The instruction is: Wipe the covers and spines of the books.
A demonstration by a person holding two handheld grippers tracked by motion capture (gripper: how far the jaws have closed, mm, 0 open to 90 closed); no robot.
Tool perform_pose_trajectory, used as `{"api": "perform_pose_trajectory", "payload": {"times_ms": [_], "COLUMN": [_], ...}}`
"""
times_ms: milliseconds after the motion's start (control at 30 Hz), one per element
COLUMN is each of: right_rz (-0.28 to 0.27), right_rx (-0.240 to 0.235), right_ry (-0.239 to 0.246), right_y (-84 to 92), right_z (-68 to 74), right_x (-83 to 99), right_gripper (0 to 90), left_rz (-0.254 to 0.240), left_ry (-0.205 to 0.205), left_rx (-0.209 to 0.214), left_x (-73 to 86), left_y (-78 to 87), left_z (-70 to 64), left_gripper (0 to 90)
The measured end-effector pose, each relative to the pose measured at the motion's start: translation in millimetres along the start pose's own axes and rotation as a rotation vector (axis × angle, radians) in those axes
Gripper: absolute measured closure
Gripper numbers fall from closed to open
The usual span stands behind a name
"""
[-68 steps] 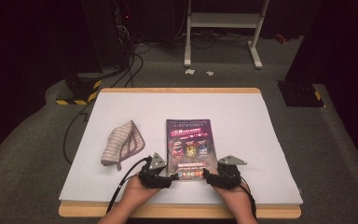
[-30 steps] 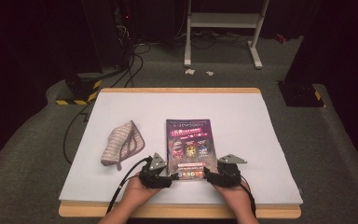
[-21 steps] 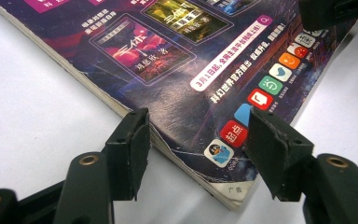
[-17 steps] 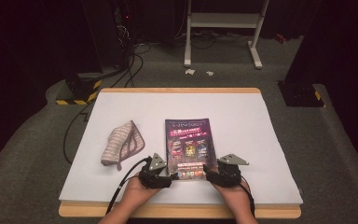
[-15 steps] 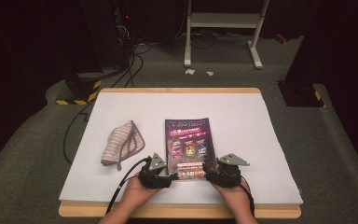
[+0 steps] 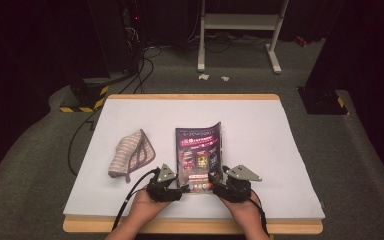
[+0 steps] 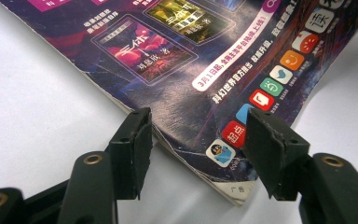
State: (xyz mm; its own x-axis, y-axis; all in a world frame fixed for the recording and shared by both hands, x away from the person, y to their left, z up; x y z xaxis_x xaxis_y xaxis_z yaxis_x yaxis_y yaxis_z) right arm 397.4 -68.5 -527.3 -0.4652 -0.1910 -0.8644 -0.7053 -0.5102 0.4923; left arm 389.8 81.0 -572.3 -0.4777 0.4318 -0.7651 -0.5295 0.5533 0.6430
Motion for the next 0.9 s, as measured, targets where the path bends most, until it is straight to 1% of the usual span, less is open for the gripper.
{"api": "perform_pose_trajectory", "payload": {"times_ms": [33, 100, 133, 167, 233, 267, 333, 500, 633, 700, 733, 800, 900], "right_rz": [0.002, 0.029, 0.026, 0.025, 0.022, 0.021, 0.025, 0.031, 0.040, 0.041, 0.040, 0.036, 0.034], "right_rx": [-0.003, -0.015, -0.001, 0.004, -0.006, -0.006, 0.000, 0.012, 0.005, 0.008, 0.007, 0.012, 0.023], "right_ry": [0.004, 0.020, 0.037, 0.044, 0.024, 0.023, 0.032, 0.029, 0.032, 0.042, 0.042, 0.038, 0.031], "right_y": [-0.3, -3.1, -3.7, -3.9, -3.6, -3.6, -4.3, -4.1, -3.8, -4.3, -4.5, -4.1, -2.8], "right_z": [1.8, 6.5, 7.1, 7.1, 6.1, 5.7, 5.4, 3.7, 5.0, 5.6, 5.1, 3.8, -0.9], "right_x": [0.5, 5.4, 6.1, 6.1, 4.8, 4.7, 6.1, 9.3, 12.3, 13.2, 13.1, 12.5, 12.1], "right_gripper": [38.5, 37.8, 38.2, 38.2, 38.8, 38.8, 38.9, 40.2, 42.5, 43.8, 44.0, 44.5, 44.9], "left_rz": [0.000, 0.001, -0.001, 0.000, 0.001, 0.000, 0.001, 0.003, 0.001, 0.006, 0.005, 0.004, 0.007], "left_ry": [0.000, 0.000, 0.001, 0.000, 0.003, 0.006, 0.008, 0.008, 0.006, 0.001, 0.004, -0.008, -0.014], "left_rx": [-0.001, 0.001, 0.001, 0.000, 0.003, 0.004, 0.005, 0.003, 0.005, 0.010, 0.015, 0.018, 0.037], "left_x": [0.0, 0.1, -0.1, 0.0, 0.1, 0.2, 0.1, -0.1, -0.4, -0.5, -1.1, -1.6, -3.3], "left_y": [0.1, 0.2, 0.1, 0.2, 0.2, 0.1, 0.0, 0.0, -0.4, -0.6, -1.1, -1.8, -3.8], "left_z": [0.2, 0.5, 0.4, 0.5, 0.6, 0.7, 0.7, 0.4, -0.8, -1.3, -2.6, -5.1, -11.3], "left_gripper": [42.1, 42.1, 42.1, 42.1, 42.1, 42.1, 42.1, 42.2, 41.9, 41.8, 41.9, 41.8, 41.9]}}
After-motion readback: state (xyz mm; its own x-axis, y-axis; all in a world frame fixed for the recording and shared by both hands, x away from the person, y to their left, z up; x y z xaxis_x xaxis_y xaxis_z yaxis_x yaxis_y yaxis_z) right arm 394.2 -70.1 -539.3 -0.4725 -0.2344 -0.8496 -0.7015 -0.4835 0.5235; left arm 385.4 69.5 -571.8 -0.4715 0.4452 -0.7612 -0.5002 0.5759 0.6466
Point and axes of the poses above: each handheld gripper's, and its own axes: y roughly backward along the jaws, x roughly out of its underside, z roughly to its left, the point moved 10 cm from there along -y, roughly forward along the jaws, and after that the axes turned 1 degree about -y, right-handed, at the moved point
